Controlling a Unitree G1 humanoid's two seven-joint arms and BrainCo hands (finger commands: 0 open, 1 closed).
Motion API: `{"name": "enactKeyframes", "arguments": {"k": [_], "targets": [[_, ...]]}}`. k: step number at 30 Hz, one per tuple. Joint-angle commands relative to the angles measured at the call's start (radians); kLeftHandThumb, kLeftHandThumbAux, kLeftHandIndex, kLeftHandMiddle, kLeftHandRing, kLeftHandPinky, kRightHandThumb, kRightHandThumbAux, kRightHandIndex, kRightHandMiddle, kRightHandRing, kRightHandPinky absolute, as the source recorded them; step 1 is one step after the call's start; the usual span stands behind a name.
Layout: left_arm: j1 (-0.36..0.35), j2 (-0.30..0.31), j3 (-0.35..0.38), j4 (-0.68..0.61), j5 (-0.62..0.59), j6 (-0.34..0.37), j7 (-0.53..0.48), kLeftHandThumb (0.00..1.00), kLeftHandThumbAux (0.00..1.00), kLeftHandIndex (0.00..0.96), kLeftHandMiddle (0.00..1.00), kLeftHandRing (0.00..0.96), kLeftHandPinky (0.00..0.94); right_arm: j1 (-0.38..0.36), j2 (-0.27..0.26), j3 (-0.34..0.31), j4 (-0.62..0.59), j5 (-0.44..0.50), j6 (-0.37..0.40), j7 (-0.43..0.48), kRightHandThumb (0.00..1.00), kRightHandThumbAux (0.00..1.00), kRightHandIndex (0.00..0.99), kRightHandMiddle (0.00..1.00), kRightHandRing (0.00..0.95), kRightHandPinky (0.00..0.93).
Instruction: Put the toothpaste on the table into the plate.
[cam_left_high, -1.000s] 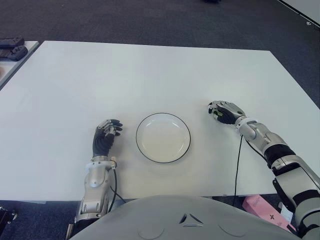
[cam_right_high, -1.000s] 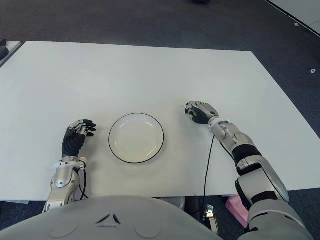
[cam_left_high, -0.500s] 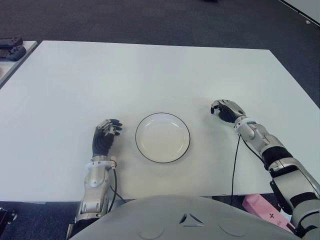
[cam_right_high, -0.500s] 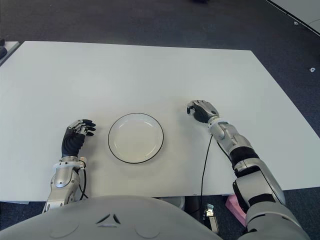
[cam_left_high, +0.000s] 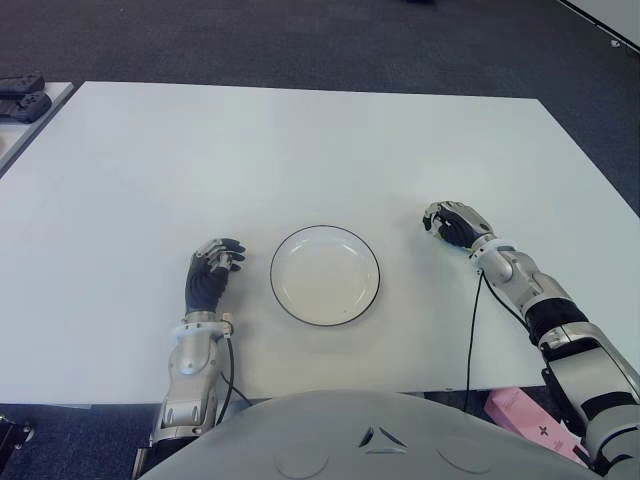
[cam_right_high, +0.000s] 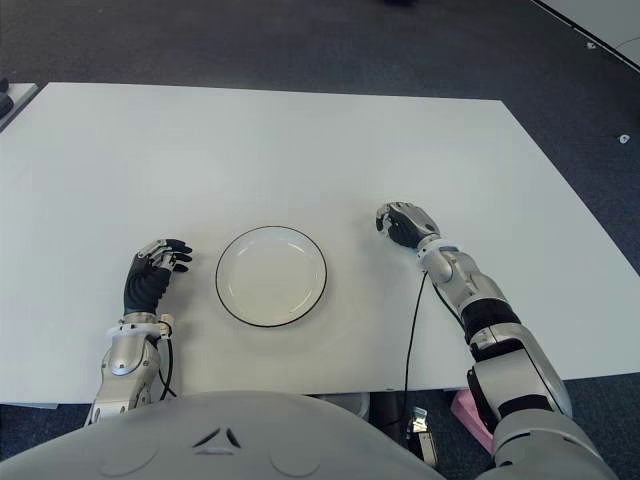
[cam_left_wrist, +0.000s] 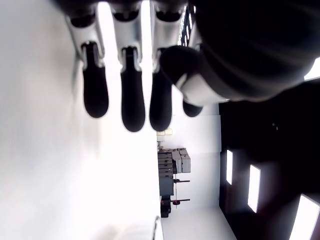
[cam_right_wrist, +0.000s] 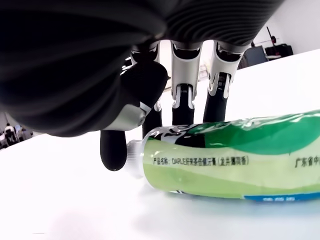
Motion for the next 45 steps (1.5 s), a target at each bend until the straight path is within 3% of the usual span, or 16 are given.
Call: {"name": "enactKeyframes", "arguments": {"k": [1,22,31,34,37,42,45], "targets": [[0.003,0.000,0.001,0.014,-0.009,0.014,-0.018,0.837,0.676,0.428,0.463,0.497,0.491,0.025,-0.004,-0.012,-0.010,0.006,-0.016,0.019,1.000,0.667,0.405,0.423,0.486,0.555],[-0.011,-0.002,0.001,0.034,0.015,0.005,-0.003,0.836,0.677,0.425,0.464,0.500,0.493,0.046,-0.028,-0.066,-0.095,-0.009,-0.086,-0.023,1.000,0.667,0.410,0.417,0.492,0.549],[-0.012,-0.001,0.000,0.034,0.011,0.007,-0.011,0.836,0.677,0.426,0.464,0.501,0.492,0.079,-0.072,-0.071,-0.176,-0.079,-0.046,-0.043,0.981,0.664,0.423,0.443,0.471,0.451],[-0.015,-0.003,-0.001,0.038,0.010,0.009,-0.010,0.836,0.677,0.426,0.464,0.501,0.490,0.101,-0.097,-0.079,-0.240,-0.107,-0.015,-0.040,0.804,0.695,0.416,0.322,0.338,0.364],[-0.018,-0.002,-0.002,0.042,0.015,0.006,-0.008,0.836,0.677,0.425,0.464,0.501,0.491,0.125,-0.115,-0.097,-0.304,-0.110,0.013,-0.020,0.719,0.587,0.234,0.170,0.195,0.253],[-0.020,-0.002,-0.003,0.048,0.018,0.001,-0.006,0.836,0.677,0.424,0.465,0.502,0.492,0.162,-0.139,-0.130,-0.394,-0.089,0.050,0.028,0.633,0.518,0.065,0.042,0.055,0.124],[-0.020,-0.002,-0.004,0.050,0.018,-0.001,-0.006,0.836,0.678,0.421,0.467,0.503,0.492,0.185,-0.146,-0.152,-0.440,-0.075,0.073,0.058,0.592,0.463,0.021,0.013,0.018,0.043]]}}
